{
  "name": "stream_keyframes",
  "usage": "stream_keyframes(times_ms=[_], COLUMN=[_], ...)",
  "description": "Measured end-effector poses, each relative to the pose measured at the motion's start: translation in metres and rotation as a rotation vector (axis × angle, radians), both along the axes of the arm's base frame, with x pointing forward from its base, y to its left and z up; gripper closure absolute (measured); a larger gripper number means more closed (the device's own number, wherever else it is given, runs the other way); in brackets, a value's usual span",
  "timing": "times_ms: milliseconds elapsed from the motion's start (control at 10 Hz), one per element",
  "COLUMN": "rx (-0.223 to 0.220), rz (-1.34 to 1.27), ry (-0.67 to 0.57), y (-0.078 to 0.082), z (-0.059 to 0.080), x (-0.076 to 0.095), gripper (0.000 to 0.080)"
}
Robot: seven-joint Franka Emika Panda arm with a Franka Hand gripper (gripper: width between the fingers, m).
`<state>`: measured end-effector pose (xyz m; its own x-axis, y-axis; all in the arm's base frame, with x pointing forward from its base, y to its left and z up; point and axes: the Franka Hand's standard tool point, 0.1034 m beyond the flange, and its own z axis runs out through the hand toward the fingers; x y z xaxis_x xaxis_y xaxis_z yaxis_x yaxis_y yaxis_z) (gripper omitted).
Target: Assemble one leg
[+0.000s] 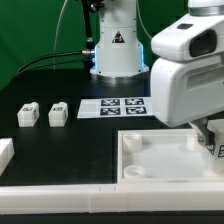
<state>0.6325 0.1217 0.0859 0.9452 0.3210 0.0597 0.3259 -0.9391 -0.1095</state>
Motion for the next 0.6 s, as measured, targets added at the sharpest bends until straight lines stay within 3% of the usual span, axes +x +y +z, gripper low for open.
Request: stream_keyframes(times_ms=[500, 600], rx=[-0.009, -0.009], rz=[-0.029, -0.021], ry=[0.001, 0.004], y=[-0.01, -0.0068], z=[-0.0041, -0.0033], x=[-0.0017, -0.0016], gripper=[0.015, 0.0254])
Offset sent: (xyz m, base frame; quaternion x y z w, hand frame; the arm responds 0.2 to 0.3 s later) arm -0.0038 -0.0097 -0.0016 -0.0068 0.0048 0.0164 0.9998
